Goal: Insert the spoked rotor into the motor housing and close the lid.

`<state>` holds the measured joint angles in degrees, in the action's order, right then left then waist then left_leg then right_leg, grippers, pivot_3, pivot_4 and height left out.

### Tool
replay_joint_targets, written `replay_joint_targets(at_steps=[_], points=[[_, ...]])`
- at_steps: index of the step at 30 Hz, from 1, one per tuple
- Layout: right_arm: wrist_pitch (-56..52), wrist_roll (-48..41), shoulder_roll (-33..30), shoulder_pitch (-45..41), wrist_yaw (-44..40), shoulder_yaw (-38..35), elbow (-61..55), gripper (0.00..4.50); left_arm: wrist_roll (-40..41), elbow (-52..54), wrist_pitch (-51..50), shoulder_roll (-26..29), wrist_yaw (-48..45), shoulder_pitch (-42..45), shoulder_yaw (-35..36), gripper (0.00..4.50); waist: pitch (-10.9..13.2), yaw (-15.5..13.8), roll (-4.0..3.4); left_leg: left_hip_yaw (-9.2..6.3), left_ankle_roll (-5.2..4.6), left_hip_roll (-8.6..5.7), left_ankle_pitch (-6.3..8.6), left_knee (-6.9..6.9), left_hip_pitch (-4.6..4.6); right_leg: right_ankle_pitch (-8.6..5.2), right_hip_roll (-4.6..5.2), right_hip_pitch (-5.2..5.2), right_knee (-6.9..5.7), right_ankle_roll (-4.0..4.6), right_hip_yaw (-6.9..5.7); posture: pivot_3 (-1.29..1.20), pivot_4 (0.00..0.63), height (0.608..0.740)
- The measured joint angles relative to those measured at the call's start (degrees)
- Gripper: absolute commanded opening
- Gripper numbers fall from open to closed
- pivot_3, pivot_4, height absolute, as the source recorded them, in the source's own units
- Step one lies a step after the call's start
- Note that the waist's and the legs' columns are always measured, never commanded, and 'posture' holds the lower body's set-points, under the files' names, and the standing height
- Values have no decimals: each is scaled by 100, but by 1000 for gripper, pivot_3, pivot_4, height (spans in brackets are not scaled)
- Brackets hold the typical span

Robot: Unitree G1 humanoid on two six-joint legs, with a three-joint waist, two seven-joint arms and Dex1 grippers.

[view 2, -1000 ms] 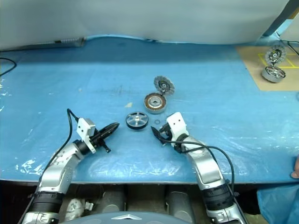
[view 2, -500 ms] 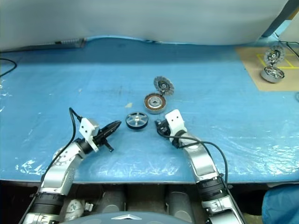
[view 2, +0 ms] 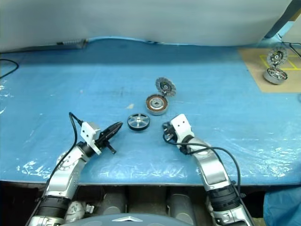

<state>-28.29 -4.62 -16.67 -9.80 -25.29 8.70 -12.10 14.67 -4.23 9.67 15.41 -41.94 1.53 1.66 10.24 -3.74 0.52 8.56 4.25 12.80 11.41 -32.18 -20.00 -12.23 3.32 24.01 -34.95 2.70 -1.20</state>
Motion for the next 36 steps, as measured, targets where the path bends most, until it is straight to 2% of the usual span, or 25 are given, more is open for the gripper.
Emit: replay_joint_targets(at_steps=[4,7,11,15,21,36], points=[[-400,101,20,-958,170,-64,41,563,5,-32,13,-50,-3,12,-73,0,-2,49,-3,0,0,0,0,-5,3,4,0,1,-7,4,0,0,150,740],[-578,191,269,-1471,357,-26,409,563,16,-30,-27,-81,4,26,-111,0,-3,68,-5,0,1,0,0,-3,2,4,-1,2,-6,5,0,0,150,740],[-600,234,793,-1989,654,-10,1610,563,75,-9,-176,-75,64,37,-112,0,-3,97,-7,0,1,-2,-1,-5,-7,6,0,22,-6,6,0,0,150,740],[-338,234,984,-2473,819,-134,2438,563,105,64,-262,-65,100,14,-111,0,-3,110,-8,0,1,-1,-1,-5,-5,6,0,23,-8,7,0,0,150,740],[-9,231,1164,-2631,890,-214,2902,563,107,63,-249,-62,103,-12,-111,0,-3,119,-8,0,1,0,-1,-9,-3,6,0,23,-15,7,0,0,150,740],[-115,239,1271,-2500,840,-117,2687,563,131,-130,-30,-77,40,-110,-111,0,-3,118,-8,0,1,1,-1,-16,1,5,0,23,-27,8,3,0,150,740]])
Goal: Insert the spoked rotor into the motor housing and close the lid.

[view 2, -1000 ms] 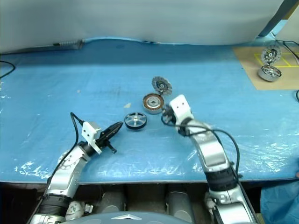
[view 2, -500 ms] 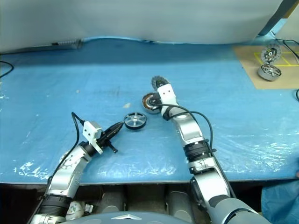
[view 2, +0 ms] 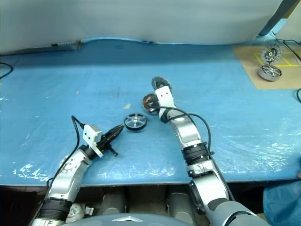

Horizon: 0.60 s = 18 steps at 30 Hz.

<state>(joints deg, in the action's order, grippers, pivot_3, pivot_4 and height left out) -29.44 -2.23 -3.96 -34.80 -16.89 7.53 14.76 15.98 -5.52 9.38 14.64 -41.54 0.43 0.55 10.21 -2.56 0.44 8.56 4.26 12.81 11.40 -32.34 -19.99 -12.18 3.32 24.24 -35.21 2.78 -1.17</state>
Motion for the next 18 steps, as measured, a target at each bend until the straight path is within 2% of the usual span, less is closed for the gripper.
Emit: replay_joint_targets(at_steps=[6,13,18], points=[[0,24,4,6,18,1,-5,563,12,-85,88,-2,-47,-22,0,0,0,0,0,0,0,0,0,-1,0,0,0,0,-1,0,1,0,150,740],[-200,-15,-13,157,-95,5,-332,2943,17,-85,94,-7,-47,-54,-1,0,0,0,0,0,0,0,0,-1,-1,0,0,0,0,0,1,0,150,740],[-637,-254,-15,268,-278,-22,-1139,2943,32,-91,94,-6,-47,-51,-1,0,0,2,-1,0,0,1,0,0,0,0,-1,1,0,0,1,0,150,740]])
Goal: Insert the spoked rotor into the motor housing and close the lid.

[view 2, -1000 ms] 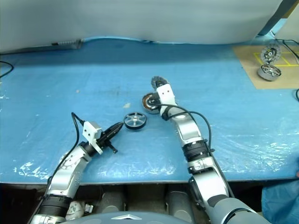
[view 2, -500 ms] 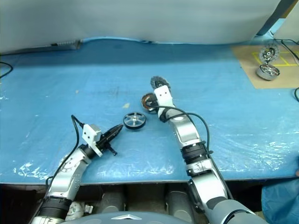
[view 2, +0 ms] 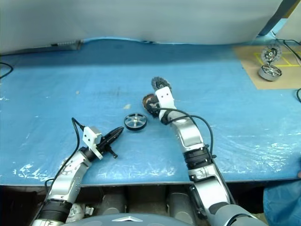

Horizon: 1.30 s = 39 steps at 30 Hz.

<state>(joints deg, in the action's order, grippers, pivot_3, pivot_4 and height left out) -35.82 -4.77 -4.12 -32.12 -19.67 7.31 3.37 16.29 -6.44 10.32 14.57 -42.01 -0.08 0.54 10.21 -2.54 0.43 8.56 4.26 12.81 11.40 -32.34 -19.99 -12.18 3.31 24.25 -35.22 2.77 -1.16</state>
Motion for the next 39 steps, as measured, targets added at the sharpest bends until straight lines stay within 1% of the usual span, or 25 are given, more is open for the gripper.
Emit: replay_joint_targets(at_steps=[3,9,10,17,25,39], points=[[-251,-110,6,7,-7,-36,-398,2356,3,-12,0,1,-1,2,0,0,0,-1,0,0,0,-1,0,0,1,0,1,0,0,0,1,0,150,740],[-394,-71,45,82,237,17,-370,189,4,-106,0,-1,-7,54,-2,0,0,0,0,0,0,-1,0,0,0,0,0,0,0,0,1,0,150,740],[-369,-64,60,82,264,16,-311,28,4,-110,3,-1,-7,55,-2,0,0,0,0,0,0,-1,0,0,1,0,0,0,0,0,1,0,150,740],[208,-36,190,82,401,11,344,28,4,-124,94,0,-16,42,-2,0,0,1,0,0,0,-1,0,0,-1,0,1,1,1,0,1,0,150,740],[670,-16,186,81,511,-48,710,28,3,-234,201,2,-22,47,-1,0,0,1,0,0,0,-1,0,0,0,0,1,1,1,0,1,0,150,740],[1011,37,218,-31,584,-63,1116,28,4,-438,331,14,-99,127,0,0,0,8,0,1,0,-1,0,0,1,0,1,1,-1,0,1,0,150,740]])
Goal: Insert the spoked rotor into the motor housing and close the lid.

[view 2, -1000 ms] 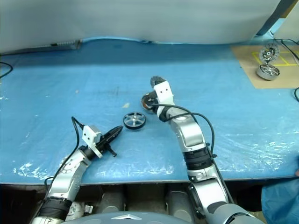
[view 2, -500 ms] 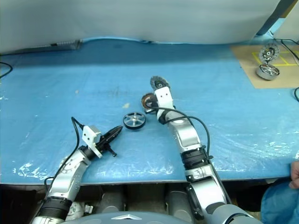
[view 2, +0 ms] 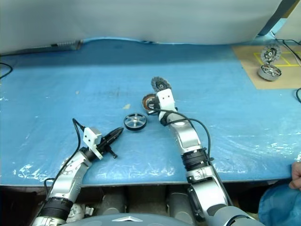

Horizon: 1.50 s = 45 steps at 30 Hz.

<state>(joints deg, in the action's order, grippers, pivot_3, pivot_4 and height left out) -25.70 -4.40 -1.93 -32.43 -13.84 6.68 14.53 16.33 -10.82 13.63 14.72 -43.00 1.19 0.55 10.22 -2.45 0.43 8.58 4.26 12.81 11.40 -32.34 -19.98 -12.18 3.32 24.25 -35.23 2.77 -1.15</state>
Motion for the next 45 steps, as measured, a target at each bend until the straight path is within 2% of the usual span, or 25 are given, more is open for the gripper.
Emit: replay_joint_targets(at_steps=[13,26,45], points=[[167,28,14,-228,-9,-5,370,28,0,19,-20,-1,81,-3,-1,0,0,-1,0,0,0,0,0,0,0,0,0,0,0,0,0,0,150,740],[-344,102,-94,-207,-223,131,24,28,-1,126,-60,-6,125,-20,-5,0,0,0,0,1,0,0,0,0,0,0,0,-1,-1,0,1,0,150,740],[-860,172,-157,-142,22,86,-355,28,0,238,-165,-8,187,-76,-60,0,0,-7,0,1,0,-1,0,1,0,0,0,0,1,0,1,0,150,740]])
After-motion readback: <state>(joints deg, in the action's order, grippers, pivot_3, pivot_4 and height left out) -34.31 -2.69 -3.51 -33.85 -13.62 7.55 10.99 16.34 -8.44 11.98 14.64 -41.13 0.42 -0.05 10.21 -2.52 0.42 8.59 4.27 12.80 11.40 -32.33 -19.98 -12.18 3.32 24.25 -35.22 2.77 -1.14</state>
